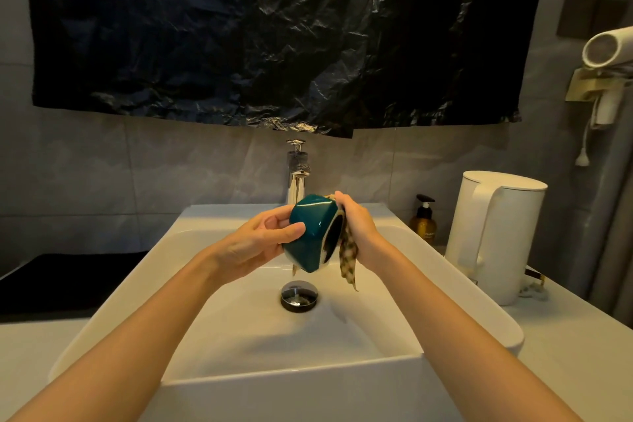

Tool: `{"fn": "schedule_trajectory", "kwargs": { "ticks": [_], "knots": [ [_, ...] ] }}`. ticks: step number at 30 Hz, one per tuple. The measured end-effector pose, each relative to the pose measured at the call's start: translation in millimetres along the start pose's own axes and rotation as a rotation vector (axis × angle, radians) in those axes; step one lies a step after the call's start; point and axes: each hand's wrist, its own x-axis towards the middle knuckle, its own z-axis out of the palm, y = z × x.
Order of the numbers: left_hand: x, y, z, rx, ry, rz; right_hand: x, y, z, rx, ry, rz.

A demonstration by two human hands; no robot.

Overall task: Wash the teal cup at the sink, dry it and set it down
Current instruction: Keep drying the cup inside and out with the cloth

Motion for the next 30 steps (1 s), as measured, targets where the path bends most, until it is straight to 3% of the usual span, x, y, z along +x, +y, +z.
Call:
{"fn": "schedule_trajectory", "kwargs": {
  "ticks": [4, 6, 9, 13, 18, 22, 27, 30],
  "knots": [
    [-1, 7, -2, -0.114, 0.088, 0.089, 3, 3, 0, -0.152, 0.03, 0.08],
    [-2, 8, -6, -0.122, 0.133, 0.108, 6, -1, -3, -0.235, 0.141, -0.006],
    [0, 7, -7, -0.098, 0.209, 0.077, 7, -11, -11, -0.122, 0.215, -0.107],
    [2, 6, -7, -0.091, 0.269, 0.051, -1, -16, -13, -0.087, 0.141, -0.205],
    [2, 7, -6, -0.096, 0.266, 0.043, 3, -1, -13, -0.487, 0.147, -0.524],
    [2, 7, -5, -0.073, 0.283, 0.026, -1, -1, -9, -0.384, 0.14, -0.588],
    [3, 8, -3, -0.064, 0.362, 0.03, -14, 2, 5, -0.44, 0.149, -0.844],
    [3, 10, -6, -0.113, 0.422, 0.04, -17, 3, 9, -0.404, 0.123, -0.863]
  ]
}}
